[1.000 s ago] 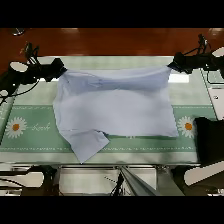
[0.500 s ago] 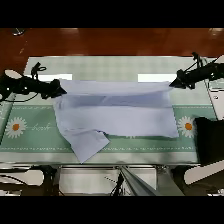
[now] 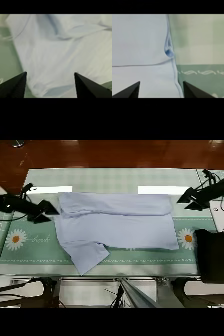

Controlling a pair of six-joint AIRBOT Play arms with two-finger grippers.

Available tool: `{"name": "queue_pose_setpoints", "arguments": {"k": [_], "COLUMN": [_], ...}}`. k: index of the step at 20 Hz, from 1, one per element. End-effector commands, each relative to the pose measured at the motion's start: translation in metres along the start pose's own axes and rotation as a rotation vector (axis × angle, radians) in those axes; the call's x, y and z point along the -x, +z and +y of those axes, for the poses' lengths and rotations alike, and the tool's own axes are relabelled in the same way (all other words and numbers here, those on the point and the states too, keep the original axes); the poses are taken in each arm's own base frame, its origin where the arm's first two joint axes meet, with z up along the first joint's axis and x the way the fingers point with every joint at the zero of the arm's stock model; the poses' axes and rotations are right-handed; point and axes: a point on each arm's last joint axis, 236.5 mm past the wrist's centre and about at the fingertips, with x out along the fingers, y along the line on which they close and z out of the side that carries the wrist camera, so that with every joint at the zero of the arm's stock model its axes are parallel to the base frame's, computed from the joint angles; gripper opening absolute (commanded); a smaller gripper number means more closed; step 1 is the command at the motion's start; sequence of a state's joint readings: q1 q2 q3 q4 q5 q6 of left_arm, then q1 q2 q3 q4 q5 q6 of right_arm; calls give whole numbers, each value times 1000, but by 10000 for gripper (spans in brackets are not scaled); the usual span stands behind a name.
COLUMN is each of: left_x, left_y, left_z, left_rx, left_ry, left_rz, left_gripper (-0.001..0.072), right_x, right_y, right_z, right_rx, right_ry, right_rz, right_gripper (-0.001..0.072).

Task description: Fold the shirts.

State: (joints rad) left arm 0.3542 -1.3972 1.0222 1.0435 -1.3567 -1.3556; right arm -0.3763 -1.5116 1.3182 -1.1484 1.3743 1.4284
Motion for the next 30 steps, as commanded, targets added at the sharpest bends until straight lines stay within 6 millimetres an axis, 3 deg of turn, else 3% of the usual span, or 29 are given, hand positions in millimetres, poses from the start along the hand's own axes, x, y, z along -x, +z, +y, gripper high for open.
{"name": "queue_pose_setpoints", "arguments": {"k": [1,3,5,7,10,13,14,16,17,18,20,22,24,27,30], "left_x": [-1,-15,-26,-45,-66,-84,-88,-94,-96,-97,-95,-95,-94,-94,-94], "left_y": [-71,-93,-103,-124,-135,-131,-131,-138,-142,-146,-151,-152,-151,-150,-150], "left_z": [52,52,33,23,-7,-8,-11,-19,-22,-26,-32,-32,-33,-34,-34], "left_rx": [133,211,249,266,275,271,257,204,179,133,79,79,82,88,88], "left_ry": [78,0,-114,-163,-308,-291,-285,-274,-273,-279,-302,-305,-309,-316,-316], "left_rz": [54,-13,-101,-93,-99,-150,-153,-125,-112,-97,-84,-81,-83,-86,-86], "left_gripper": [702,702,702,702,702,701,701,686,472,12,25,25,25,25,25], "right_x": [9,-6,-18,-24,-26,-22,-17,-1,5,6,-2,-23,-42,-57,-70], "right_y": [-33,-63,-87,-102,-104,-99,-95,-92,-99,-113,-156,-187,-204,-201,-182], "right_z": [-10,10,31,38,39,37,30,-2,-26,-49,-78,-76,-65,-51,-26], "right_rx": [-76,-88,-111,-115,-121,-128,-138,-186,-227,-284,-387,-426,-405,-365,-341], "right_ry": [-4,91,198,237,246,244,231,169,121,73,6,7,24,52,164], "right_rz": [-142,-182,-193,-183,-179,-198,-209,-219,-204,-165,-34,63,120,143,118], "right_gripper": [620,620,620,620,620,620,620,620,620,620,620,620,620,620,620]}}
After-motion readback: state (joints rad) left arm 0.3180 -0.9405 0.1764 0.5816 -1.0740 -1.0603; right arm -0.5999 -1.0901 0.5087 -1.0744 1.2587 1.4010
